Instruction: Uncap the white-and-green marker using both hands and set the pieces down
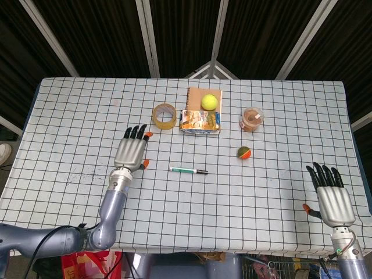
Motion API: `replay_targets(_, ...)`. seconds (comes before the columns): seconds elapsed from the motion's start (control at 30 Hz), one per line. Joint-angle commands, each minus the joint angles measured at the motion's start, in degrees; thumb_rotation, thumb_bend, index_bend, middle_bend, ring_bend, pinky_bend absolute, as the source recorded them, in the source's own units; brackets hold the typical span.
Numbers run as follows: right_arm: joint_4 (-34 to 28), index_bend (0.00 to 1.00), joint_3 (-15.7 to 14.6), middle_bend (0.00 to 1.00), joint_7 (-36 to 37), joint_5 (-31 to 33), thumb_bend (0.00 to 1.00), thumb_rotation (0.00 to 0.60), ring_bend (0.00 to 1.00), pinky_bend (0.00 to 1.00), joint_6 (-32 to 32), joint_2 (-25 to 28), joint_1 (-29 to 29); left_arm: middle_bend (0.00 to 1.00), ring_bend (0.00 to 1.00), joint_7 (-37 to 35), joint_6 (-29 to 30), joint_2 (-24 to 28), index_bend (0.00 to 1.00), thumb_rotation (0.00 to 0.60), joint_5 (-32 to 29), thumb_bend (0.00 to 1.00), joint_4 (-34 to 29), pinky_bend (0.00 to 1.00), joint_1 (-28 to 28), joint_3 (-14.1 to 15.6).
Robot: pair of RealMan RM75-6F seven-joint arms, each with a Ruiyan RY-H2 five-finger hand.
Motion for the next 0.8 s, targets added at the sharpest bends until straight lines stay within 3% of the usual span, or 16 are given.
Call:
replay_targets(0.03,0.3,0.11,0.3,0.05,0.2,0.4,0.18,0.6,0.0,0.04,-0.2,-0.3,0.3,0.0,0.0,4.7,0.8,-3.8,0.25,0.6,-4.6,0.41,0.6,0.0,-4.2,0.5)
replay_targets(0.4,0.8,0.11,0.0,0.05,0.6,0.7,0.18,0.6,0.0,0.04,0.1,-0.1,0.1,0.0,0.0,9.8,4.0,-11.7,0.32,0.6,-13.4,0.41,6.0,0.0,-12.1,-1.9)
replay_targets(0.53,1.2,0.11,0.0,0.05,1.0,1.0,0.18,0.6,0.0,0.04,0.1,0.1,-0.1,0.0,0.0,8.0,3.3,-14.2,0.38,0.6,-12.8,0.41,9.8,0.0,-13.4,-2.1)
replay_targets(0.63,1.7,0.11,-0.1,0.05,1.5,1.0,0.18,0.6,0.0,0.04,0.2,0.2,-0.2,0.0,0.0,5.7,4.3,-16.9,0.4,0.6,-9.1,0.42,14.7,0.0,-14.3,-1.1)
replay_targets(0.8,2.7,0.11,-0.2,0.05,2.2,1.7,0.18,0.6,0.0,0.04,-0.1,0.2,-0.4,0.0,0.0,2.4,0.5,-19.7,0.4,0.6,-8.9,0.42,20.4,0.0,-14.5,-1.2)
